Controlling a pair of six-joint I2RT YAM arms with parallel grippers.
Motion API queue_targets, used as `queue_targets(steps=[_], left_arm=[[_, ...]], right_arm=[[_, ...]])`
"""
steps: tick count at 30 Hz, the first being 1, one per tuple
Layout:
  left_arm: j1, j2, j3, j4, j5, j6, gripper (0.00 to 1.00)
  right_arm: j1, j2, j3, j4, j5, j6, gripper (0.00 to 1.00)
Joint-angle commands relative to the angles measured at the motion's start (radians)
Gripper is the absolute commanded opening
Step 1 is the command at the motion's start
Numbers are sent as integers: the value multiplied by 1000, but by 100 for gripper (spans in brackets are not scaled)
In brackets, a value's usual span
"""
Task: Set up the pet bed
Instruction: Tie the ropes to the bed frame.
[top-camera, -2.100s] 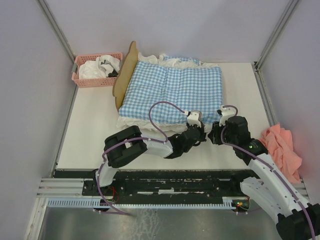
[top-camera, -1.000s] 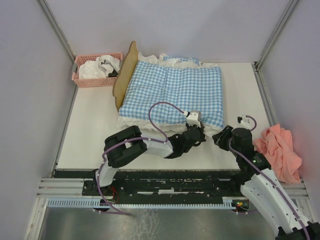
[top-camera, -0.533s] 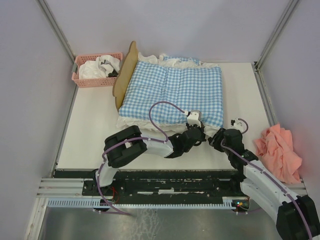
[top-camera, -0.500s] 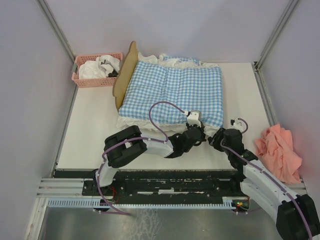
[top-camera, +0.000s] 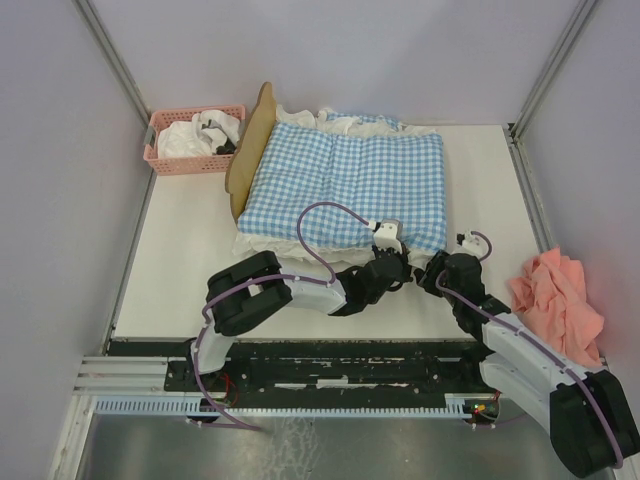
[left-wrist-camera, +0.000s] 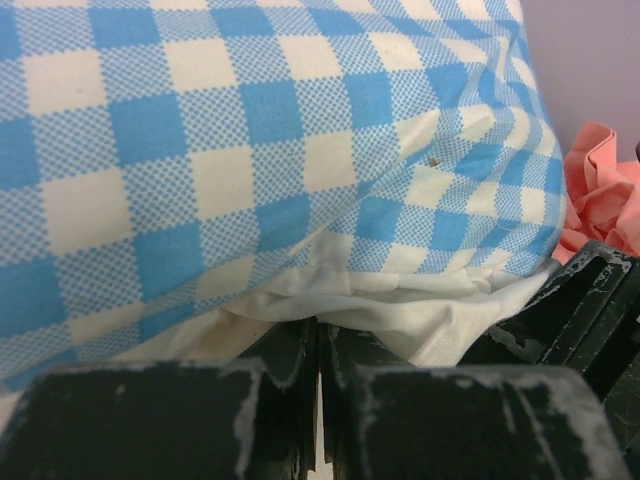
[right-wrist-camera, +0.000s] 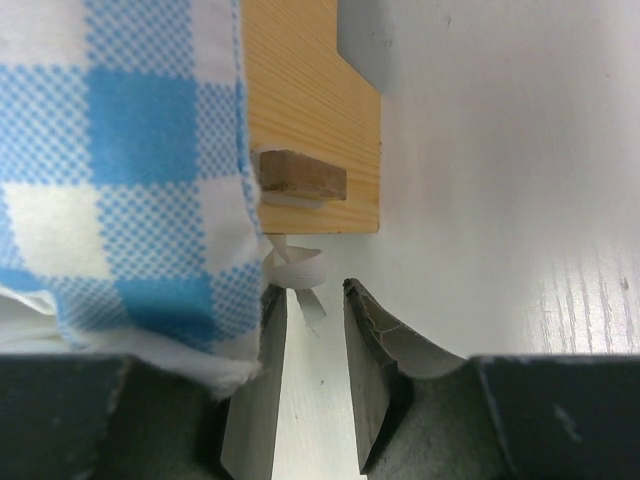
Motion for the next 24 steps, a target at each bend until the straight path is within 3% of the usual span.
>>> queue_targets(steps=[1,10,15,18,24], left_arm=[[-3,-50,26,15,-30,-25,3],[-3,-38,37,14,-24,-28,3],[-4,-39,43,7,-24,-26,3],[-4,-40,42,7,-28,-23,3],[-3,-71,11,-8,-47,19,3]], right_arm=[[2,7,27,59,15,-16,36],[2,15,22,74,18,-27,35],[2,13,34,55,16,-31,23],[2,3,40,10,35,-20,3],[2,-47,65,-110,168,11,2]])
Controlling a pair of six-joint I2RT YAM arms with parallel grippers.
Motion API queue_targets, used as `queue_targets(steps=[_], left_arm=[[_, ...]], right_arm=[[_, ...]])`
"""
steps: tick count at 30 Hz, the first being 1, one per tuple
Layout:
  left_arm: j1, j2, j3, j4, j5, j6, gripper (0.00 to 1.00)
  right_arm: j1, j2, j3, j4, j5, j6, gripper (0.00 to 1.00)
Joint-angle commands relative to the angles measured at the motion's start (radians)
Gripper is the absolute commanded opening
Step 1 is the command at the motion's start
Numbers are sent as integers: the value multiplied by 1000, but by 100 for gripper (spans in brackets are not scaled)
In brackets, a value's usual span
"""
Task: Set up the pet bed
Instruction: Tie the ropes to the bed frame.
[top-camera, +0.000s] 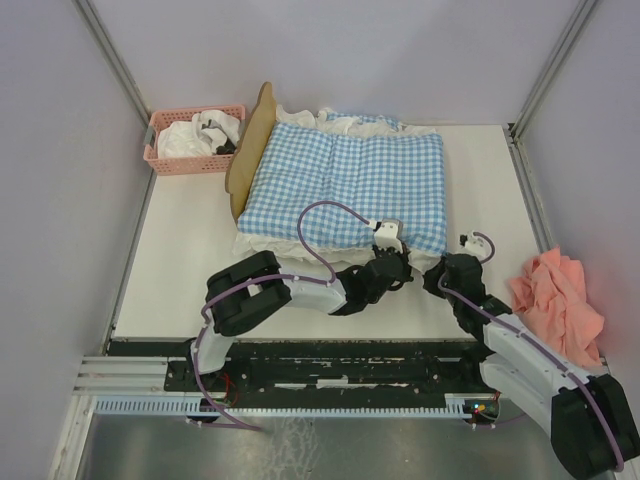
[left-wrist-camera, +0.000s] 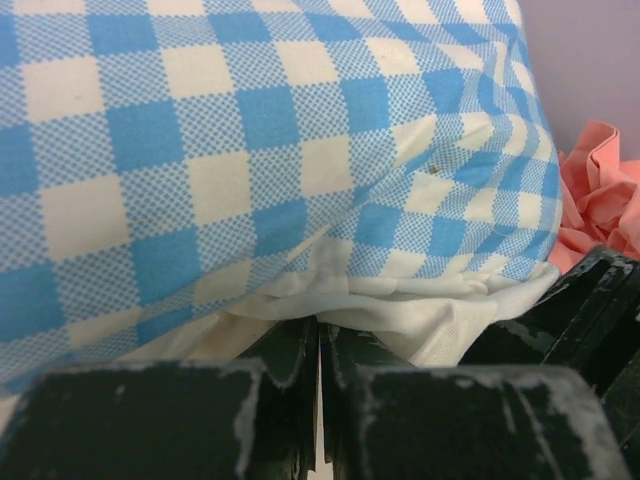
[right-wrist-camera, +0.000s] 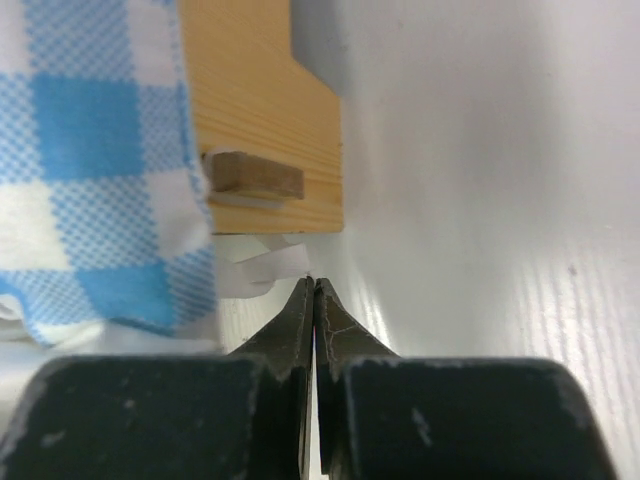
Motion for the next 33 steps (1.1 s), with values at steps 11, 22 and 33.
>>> queue_targets(steps=[11,22,33], left_arm=[[-4,-181,-147,-17,-180,115,3],[-4,-182,-189,-42,-161,138,3],[-5,-54,-323,564,391,653,43]], right_arm=[[1,-101,40,-64,250,-4,2],[0,-94,30,62,46,41,2],[1,-89,63,-20,72,43,2]])
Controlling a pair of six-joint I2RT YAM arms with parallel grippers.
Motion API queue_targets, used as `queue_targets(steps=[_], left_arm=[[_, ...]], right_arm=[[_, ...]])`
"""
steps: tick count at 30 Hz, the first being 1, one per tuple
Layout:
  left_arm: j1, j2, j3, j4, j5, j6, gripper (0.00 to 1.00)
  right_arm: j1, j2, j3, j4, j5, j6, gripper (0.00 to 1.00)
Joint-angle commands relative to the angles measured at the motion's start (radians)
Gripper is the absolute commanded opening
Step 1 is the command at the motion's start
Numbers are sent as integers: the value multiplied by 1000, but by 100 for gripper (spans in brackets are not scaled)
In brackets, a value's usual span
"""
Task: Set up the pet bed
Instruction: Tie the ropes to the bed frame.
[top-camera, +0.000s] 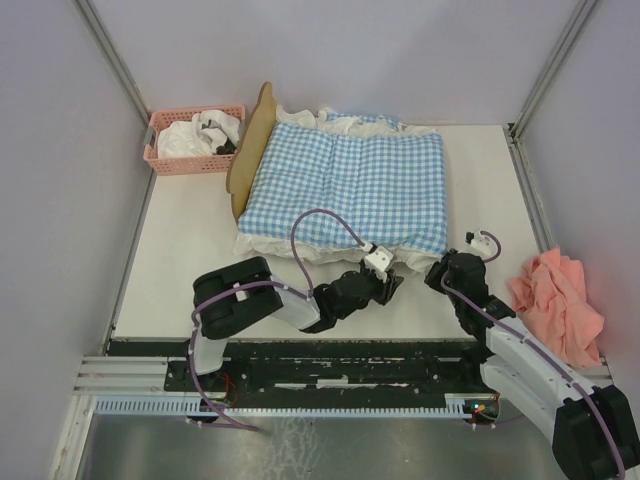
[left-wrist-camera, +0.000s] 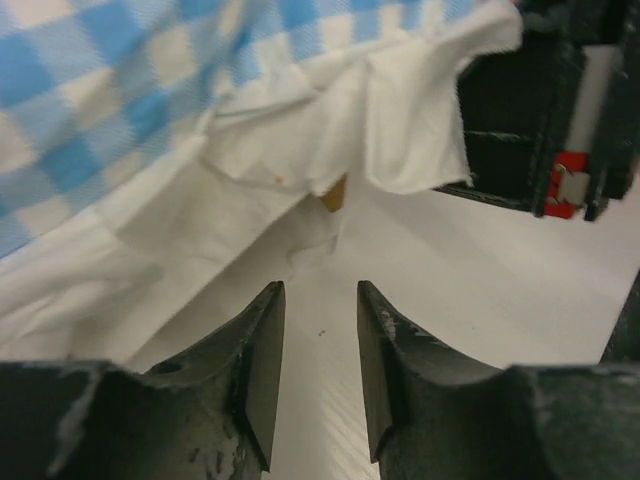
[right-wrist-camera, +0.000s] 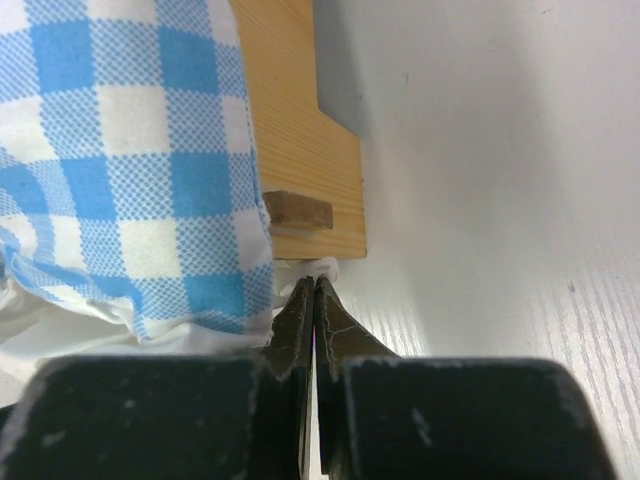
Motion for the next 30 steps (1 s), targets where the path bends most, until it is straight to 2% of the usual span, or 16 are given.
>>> queue_targets(steps=[1,4,8,16,22,28,30], left_arm=[[-5,71,43,213,238,281,45],[-5,121,105,152,281,311,47],[-5,185,177,100,248,334,49],[-3,280,271,53,76,354,53],[0,338,312,61,40,367,55],[8,354,338,57,1,370,55],[11,350,336,61,4,379,50]], right_arm=[[-3,-20,45,-1,3,-1,2],[-3,-29,33,-3,5,-1,2],[-2,-26,25,4,-7,5,2],[-3,-24,27,-5,-28,11,2],[-4,-26,20,-1,-36,16,2],[-3,-29,24,-2,-38,13,2],[-3,-29,27,-7,-36,12,2]])
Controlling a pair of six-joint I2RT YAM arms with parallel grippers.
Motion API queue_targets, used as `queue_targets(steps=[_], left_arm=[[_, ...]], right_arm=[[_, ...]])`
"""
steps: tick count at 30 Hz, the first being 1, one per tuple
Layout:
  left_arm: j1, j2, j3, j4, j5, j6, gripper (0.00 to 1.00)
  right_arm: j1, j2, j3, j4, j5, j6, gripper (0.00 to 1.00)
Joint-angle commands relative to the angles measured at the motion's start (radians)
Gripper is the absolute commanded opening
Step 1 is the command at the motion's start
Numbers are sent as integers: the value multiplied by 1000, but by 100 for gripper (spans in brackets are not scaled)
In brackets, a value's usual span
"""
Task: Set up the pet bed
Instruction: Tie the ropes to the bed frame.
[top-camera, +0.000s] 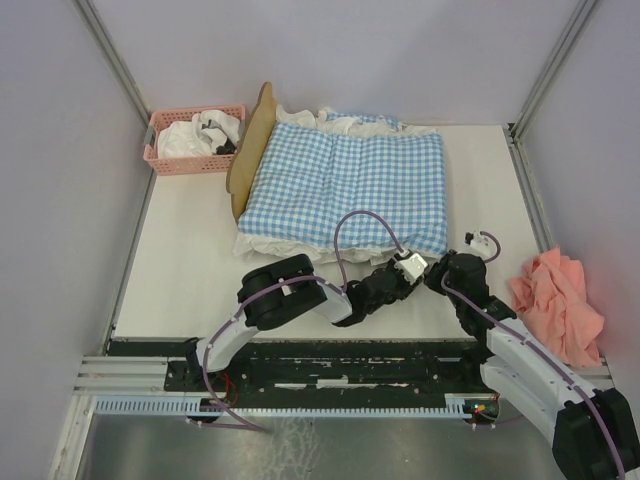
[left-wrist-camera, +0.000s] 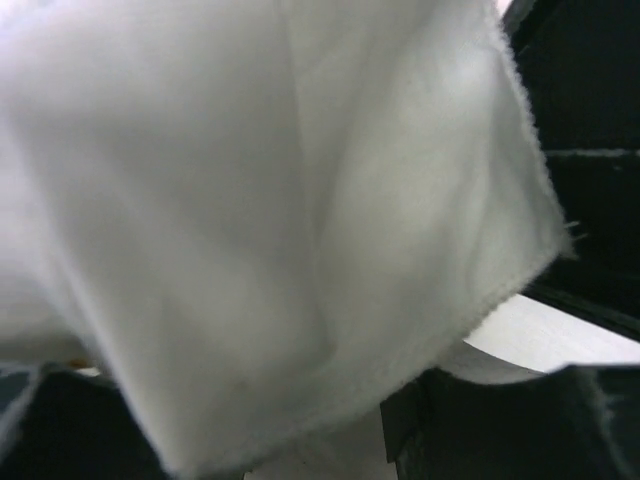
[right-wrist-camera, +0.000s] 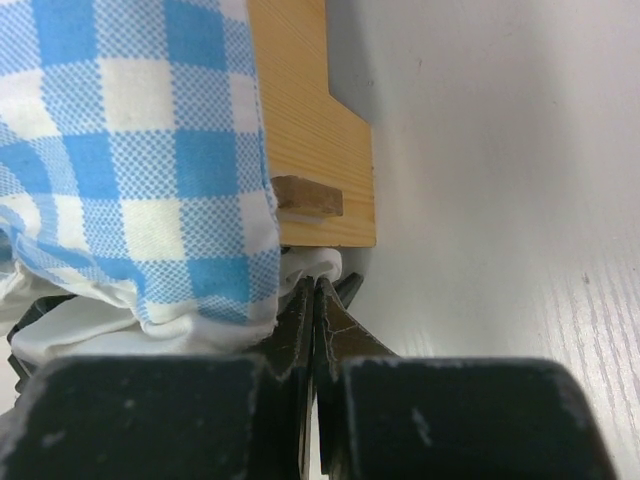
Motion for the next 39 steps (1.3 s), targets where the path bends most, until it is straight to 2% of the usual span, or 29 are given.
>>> queue_targets(steps=[1,3,5,7,10,15,25,28,33,39], left_arm=[[10,-6,20,35,-37,58,45],[11,-20,4,40,-40,66,17],[11,-51,-33,65,-53,60,4],[13,-85,-82,108,-53,49,3],[25,-125,-125,114,-66,26,3],[64,-186,-190,94,-98,-69,3],[78,-220,-273,90,-108,-122,3],[86,-231,-292,92,-112,-143,3],[114,-264,-318,86,-96,-185,3],[135,-277,-334,97,-76,-212,3]], right_arm=[[-2,-12,28,10,0,5,2],[-3,-14,41,-15,20,2,2],[-2,-21,70,-102,84,7,2],[-2,-39,92,-177,165,23,2],[-2,-77,85,-178,202,32,2],[-2,-72,77,-85,148,-12,2],[-2,-26,29,74,20,-7,2],[-2,-46,13,26,97,14,2],[-4,-120,25,-116,314,30,2],[-4,-100,10,-43,340,-6,2]])
